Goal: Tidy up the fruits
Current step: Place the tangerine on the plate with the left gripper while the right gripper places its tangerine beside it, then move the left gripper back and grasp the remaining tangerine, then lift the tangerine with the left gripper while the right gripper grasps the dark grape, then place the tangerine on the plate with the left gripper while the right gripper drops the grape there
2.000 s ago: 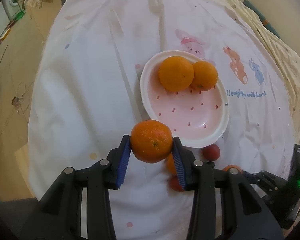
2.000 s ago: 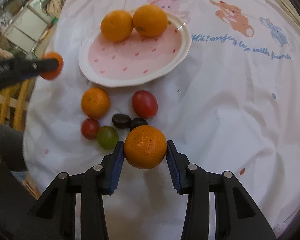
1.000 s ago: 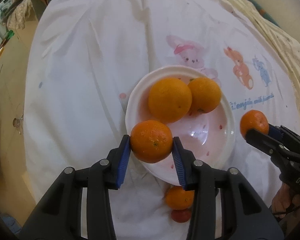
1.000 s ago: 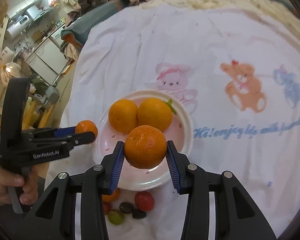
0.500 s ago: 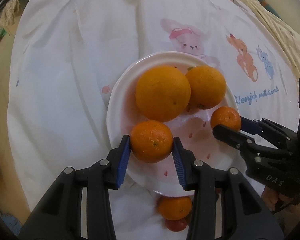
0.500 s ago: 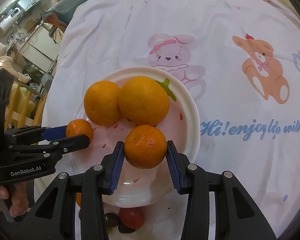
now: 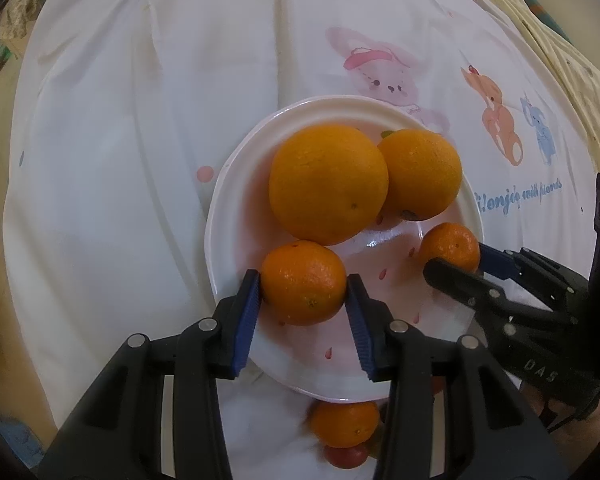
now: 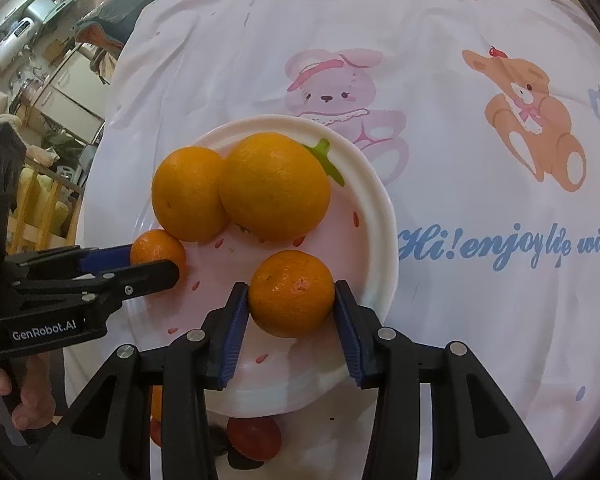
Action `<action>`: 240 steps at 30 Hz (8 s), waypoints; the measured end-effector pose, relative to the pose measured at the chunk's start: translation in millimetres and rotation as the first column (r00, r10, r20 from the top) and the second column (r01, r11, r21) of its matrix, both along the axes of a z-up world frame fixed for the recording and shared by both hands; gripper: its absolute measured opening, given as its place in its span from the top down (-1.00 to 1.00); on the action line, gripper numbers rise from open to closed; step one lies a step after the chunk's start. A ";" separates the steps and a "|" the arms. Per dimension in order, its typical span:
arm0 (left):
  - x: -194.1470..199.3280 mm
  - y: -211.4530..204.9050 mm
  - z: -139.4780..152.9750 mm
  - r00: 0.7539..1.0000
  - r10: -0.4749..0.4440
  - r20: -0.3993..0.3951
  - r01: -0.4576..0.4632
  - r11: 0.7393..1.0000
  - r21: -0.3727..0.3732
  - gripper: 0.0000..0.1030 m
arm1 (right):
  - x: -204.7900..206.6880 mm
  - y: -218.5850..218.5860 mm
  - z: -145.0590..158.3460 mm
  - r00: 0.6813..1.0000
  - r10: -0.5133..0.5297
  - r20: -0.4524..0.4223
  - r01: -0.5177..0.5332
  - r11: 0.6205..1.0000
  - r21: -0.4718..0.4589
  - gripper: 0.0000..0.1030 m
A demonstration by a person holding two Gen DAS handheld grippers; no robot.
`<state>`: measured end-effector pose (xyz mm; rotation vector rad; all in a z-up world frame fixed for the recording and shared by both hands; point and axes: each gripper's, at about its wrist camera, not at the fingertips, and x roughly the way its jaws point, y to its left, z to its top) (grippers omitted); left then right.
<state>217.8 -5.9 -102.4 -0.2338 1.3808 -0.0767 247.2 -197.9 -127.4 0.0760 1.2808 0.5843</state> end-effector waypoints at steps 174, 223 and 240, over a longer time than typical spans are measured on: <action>-105.7 44.3 68.9 0.977 0.140 0.161 -0.150 0.988 0.049 0.22 | -90.9 -63.4 70.2 0.928 -0.350 -0.124 0.369 0.905 0.210 0.52; 7.7 29.1 19.2 0.986 0.146 0.086 -0.143 0.989 -0.037 -0.51 | 37.8 -39.7 11.9 0.953 -0.275 -0.132 0.294 0.943 0.157 -0.24; -7.1 25.7 44.1 0.977 0.123 0.173 -0.128 0.992 0.016 -0.55 | 24.6 -51.9 36.6 0.956 -0.284 -0.077 0.293 0.943 0.157 -0.30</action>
